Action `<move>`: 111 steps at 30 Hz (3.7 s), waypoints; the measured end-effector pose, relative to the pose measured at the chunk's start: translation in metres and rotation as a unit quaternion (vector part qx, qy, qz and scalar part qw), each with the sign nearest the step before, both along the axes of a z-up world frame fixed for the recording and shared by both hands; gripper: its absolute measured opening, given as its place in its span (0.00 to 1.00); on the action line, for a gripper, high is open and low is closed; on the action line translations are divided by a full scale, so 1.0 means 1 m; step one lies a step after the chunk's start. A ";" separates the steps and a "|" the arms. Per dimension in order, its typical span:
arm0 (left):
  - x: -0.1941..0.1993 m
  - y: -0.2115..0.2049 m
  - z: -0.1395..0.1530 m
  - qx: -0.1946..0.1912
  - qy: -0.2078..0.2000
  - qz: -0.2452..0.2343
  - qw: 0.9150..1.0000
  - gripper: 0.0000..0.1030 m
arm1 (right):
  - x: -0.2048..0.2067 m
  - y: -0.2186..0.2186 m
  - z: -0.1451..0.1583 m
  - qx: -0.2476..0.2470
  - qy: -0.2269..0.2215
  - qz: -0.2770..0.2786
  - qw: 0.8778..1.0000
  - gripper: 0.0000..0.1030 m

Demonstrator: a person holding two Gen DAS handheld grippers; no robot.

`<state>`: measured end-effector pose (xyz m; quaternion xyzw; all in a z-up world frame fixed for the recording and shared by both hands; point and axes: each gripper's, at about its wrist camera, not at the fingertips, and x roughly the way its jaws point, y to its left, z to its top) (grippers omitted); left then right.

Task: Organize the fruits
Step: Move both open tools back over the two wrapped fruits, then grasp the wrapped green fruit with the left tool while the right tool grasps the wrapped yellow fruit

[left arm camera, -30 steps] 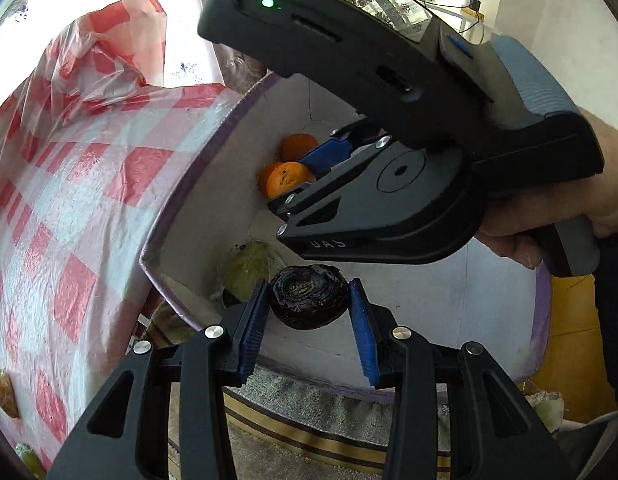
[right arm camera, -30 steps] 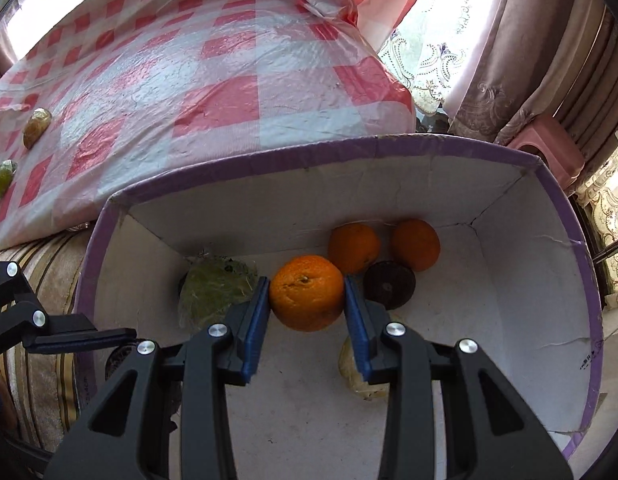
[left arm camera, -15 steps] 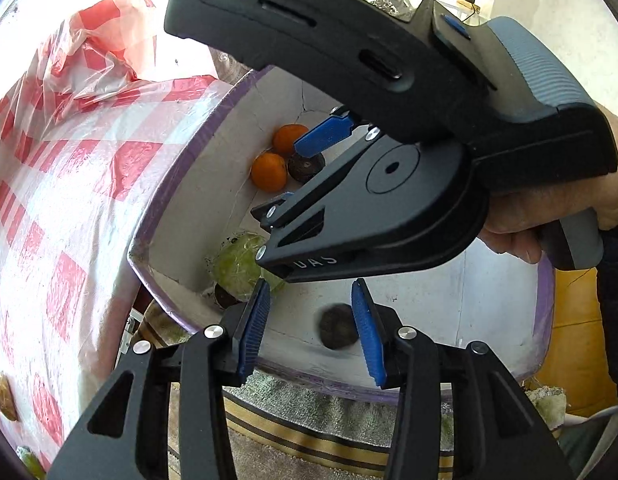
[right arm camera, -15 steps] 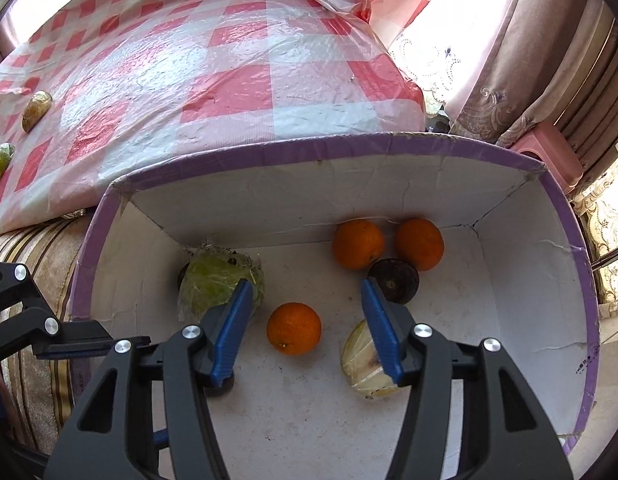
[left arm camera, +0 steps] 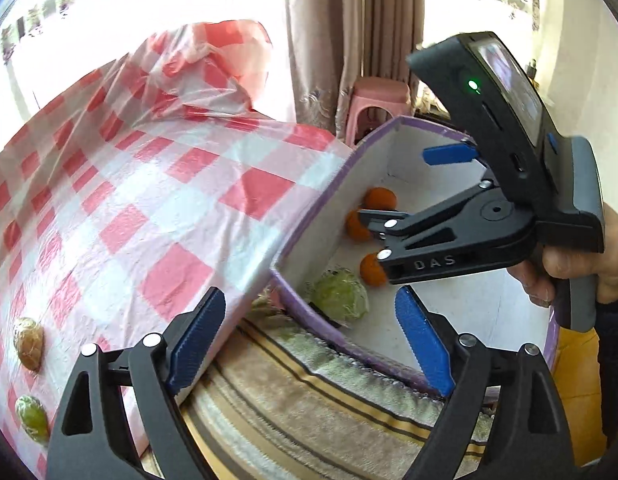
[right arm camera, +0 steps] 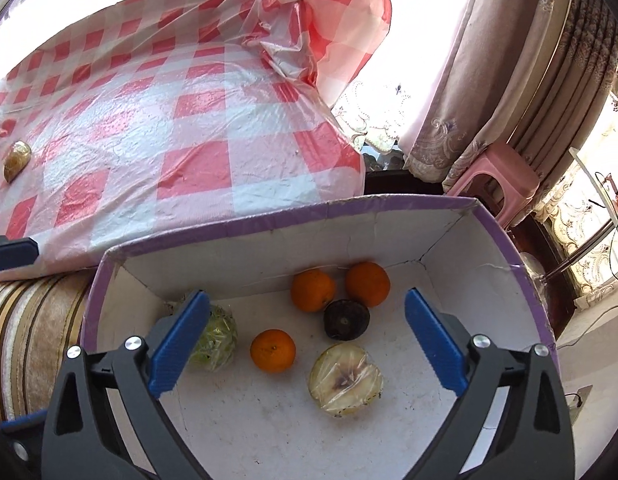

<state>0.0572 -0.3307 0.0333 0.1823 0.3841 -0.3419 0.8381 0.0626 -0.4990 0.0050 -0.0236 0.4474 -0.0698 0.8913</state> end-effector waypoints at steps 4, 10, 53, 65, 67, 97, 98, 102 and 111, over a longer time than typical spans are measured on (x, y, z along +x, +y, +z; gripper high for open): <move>0.010 0.036 0.014 -0.024 -0.006 0.048 0.999 0.85 | -0.001 0.005 0.011 -0.016 -0.020 -0.031 0.999 0.98; 0.015 0.082 0.023 -0.042 -0.012 0.117 0.992 0.86 | -0.003 0.016 0.022 -0.035 -0.039 -0.046 0.998 0.98; 0.068 0.304 -0.022 0.007 0.029 0.303 0.952 0.72 | 0.049 0.220 0.048 0.114 -0.086 0.189 0.972 0.98; 0.073 0.299 -0.030 -0.002 0.031 0.279 0.960 0.55 | 0.090 0.291 0.034 0.108 -0.059 0.232 0.965 0.98; 0.072 0.302 -0.030 -0.001 0.026 0.290 0.957 0.55 | 0.097 0.302 0.031 0.109 -0.054 0.238 0.964 0.98; 0.066 0.334 -0.028 -0.038 0.007 0.372 0.928 0.55 | 0.145 0.380 0.003 0.067 -0.013 0.305 0.950 0.62; 0.066 0.334 -0.028 -0.039 0.007 0.372 0.927 0.55 | 0.143 0.379 0.004 0.067 -0.013 0.304 0.950 0.62; 0.066 0.333 -0.028 -0.038 0.007 0.371 0.928 0.55 | 0.138 0.374 0.004 0.068 -0.014 0.302 0.951 0.61; 0.062 0.323 -0.018 -0.030 -0.009 0.367 0.930 0.55 | 0.120 0.342 0.010 0.084 -0.022 0.281 0.956 0.61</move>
